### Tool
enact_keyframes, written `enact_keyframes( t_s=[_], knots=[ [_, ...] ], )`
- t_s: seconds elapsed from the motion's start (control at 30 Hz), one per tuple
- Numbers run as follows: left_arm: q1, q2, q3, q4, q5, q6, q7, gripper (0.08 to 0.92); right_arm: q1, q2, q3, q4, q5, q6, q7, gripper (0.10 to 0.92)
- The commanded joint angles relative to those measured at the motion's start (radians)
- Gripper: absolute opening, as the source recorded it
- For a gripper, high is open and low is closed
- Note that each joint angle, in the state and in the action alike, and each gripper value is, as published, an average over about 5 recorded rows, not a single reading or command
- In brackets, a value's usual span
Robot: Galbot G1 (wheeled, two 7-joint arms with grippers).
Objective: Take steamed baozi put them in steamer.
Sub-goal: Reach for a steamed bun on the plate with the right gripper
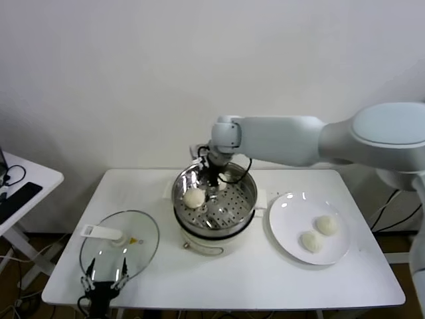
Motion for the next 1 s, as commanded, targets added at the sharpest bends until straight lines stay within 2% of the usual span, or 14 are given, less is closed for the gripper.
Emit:
enact_keyframes(
  t_s=[0.03,0.17,0.5,0.7,1.0],
  knots=[
    [0.001,0.0,-0.001,-0.001,0.001,0.0,0.0,0.823,0.169,-0.182,-0.098,0.126,0.032,0.052,-0.094,0.823],
    [0.002,-0.001,-0.004,0.0,0.003,0.001,-0.001,0.823,0.188,-0.303,-0.135,0.164,-0.008,0.088,-0.141,0.823],
    [0.002,-0.005,-0.006,0.003,0.005,0.001,-0.002,0.823,0.117,-0.545,-0.229,0.197,-0.25,0.152,-0.152,0.823],
    [0.005,-0.006,-0.007,0.0,0.007,0.0,-0.003,0.823,0.044,-0.616,-0.228,0.166,-0.341,0.146,-0.12,0.823],
    [0.013,-0.004,-0.011,-0.01,0.007,0.001,-0.003,0.823,-0.148,-0.657,-0.118,0.135,-0.399,0.116,-0.095,0.823]
  ],
)
